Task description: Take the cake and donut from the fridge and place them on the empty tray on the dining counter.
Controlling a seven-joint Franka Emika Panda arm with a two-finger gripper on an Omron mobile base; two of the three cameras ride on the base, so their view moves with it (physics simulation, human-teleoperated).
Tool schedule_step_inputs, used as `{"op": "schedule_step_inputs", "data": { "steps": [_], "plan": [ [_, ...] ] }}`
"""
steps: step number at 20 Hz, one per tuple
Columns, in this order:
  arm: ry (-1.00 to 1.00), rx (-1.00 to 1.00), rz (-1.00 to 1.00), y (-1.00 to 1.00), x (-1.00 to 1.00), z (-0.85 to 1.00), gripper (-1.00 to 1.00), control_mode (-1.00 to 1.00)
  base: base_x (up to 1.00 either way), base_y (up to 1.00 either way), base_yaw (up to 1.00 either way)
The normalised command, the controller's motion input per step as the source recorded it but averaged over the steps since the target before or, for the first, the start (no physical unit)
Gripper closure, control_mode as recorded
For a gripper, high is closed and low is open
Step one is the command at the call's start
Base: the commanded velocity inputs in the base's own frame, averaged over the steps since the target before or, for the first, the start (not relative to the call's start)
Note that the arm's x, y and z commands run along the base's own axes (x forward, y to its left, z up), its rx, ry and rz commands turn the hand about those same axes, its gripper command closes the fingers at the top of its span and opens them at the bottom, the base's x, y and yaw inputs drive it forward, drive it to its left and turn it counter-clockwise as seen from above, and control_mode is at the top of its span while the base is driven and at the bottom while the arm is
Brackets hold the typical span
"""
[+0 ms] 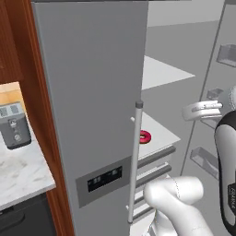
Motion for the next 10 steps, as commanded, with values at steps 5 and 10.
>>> {"op": "schedule_step_inputs", "data": {
  "steps": [5,10],
  "plan": [
    [0.00,0.00,0.00,0.00,0.00,0.00,-1.00,1.00,0.73,-0.41,0.19],
    [0.00,0.00,0.00,0.00,0.00,0.00,-1.00,1.00,0.68,-0.39,0.26]
  ]
}}
